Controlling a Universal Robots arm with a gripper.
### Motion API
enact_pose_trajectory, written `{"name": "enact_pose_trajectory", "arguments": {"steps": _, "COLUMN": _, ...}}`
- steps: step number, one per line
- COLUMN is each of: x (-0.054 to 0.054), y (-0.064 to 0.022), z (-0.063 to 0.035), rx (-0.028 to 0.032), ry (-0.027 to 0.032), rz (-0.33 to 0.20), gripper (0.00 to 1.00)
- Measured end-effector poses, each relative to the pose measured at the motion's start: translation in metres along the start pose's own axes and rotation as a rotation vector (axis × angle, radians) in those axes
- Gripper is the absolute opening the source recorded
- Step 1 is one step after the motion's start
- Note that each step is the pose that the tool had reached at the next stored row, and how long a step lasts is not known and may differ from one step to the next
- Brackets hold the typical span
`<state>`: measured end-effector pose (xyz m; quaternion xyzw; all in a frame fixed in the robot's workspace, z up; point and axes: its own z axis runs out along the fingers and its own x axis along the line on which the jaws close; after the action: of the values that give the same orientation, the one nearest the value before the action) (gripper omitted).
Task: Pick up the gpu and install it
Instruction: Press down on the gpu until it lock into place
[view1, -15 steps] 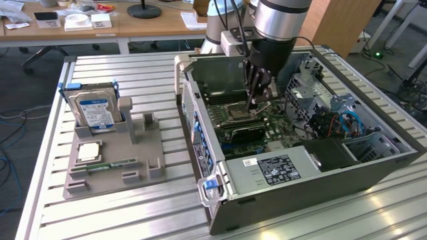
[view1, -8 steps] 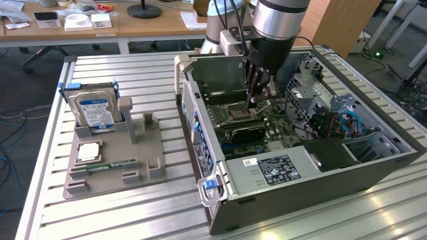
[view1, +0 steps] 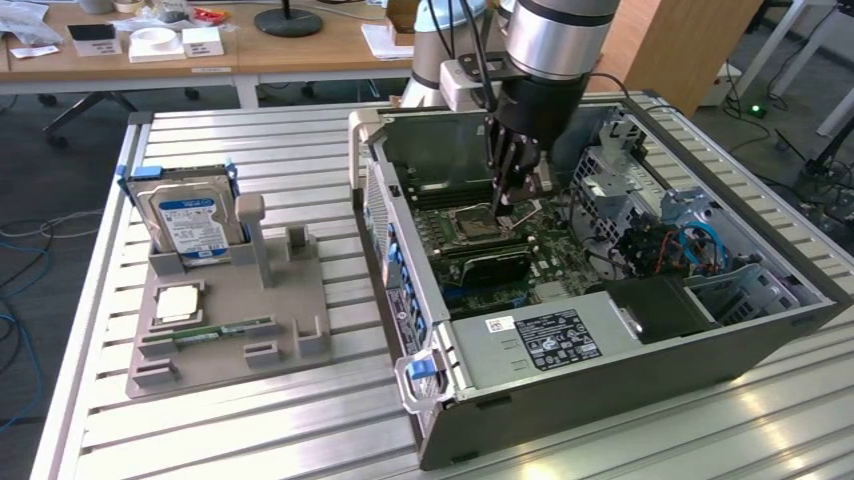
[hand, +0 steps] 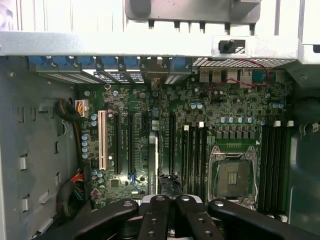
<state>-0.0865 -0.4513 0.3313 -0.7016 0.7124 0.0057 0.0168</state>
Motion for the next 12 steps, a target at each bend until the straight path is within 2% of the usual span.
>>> {"name": "enact_pose_trajectory", "arguments": {"steps": 6, "x": 0.0, "y": -0.0004, "z": 0.0001, "rx": 0.0, "ry": -0.0003, "rz": 0.0, "gripper": 0.11}}
{"name": "enact_pose_trajectory", "arguments": {"steps": 12, "x": -0.0001, "y": -0.0072, "z": 0.0002, "rx": 0.0, "ry": -0.0002, "rz": 0.0, "gripper": 0.11}}
